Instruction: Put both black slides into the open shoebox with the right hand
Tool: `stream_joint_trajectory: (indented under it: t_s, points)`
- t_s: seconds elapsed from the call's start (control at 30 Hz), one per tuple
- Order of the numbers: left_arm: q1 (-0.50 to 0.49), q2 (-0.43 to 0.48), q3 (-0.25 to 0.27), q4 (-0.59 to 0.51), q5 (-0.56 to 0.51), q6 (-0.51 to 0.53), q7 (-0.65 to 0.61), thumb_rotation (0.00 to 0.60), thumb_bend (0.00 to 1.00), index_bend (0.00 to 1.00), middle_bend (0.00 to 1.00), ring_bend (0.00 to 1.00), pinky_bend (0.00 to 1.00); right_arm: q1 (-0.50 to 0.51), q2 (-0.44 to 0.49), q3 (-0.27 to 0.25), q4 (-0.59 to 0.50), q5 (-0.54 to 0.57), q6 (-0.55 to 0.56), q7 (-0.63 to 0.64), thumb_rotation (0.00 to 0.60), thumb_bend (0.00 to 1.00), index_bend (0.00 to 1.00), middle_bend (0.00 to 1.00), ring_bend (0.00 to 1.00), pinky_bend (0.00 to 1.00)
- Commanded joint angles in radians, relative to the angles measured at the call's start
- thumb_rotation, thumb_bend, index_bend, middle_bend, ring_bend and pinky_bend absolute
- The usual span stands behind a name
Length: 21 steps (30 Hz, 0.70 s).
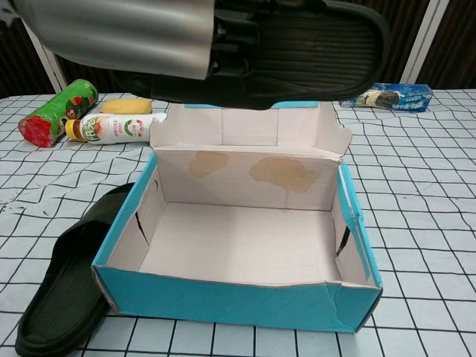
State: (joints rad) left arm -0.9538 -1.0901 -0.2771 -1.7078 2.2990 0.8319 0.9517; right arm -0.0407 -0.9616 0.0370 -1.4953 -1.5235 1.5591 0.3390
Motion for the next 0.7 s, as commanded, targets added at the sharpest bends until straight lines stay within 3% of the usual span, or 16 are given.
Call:
stream_joint_trajectory:
  t_s: [0.03,0.37,0.7]
  points:
    - [-0.028,-0.052,0.019,0.046,0.003,-0.005,0.001,0.600,0.42,0.51,0.45,0.00,0.02,0.000,0.000,0.000,0.002,-0.002,0.000,0.003,0.600,0.35,0.10,0.07,0.05,0.00]
    - [-0.042,-0.131,0.110,0.142,0.007,0.001,-0.027,0.600,0.42,0.51,0.45,0.00,0.02,0.005,-0.003,0.002,0.010,0.008,-0.015,0.008,0.600,0.35,0.10,0.07,0.05,0.00]
    - [-0.055,-0.149,0.150,0.189,-0.015,-0.010,-0.034,0.600,0.42,0.51,0.45,0.00,0.02,0.005,-0.003,0.003,0.010,0.009,-0.015,0.010,0.600,0.35,0.10,0.07,0.05,0.00]
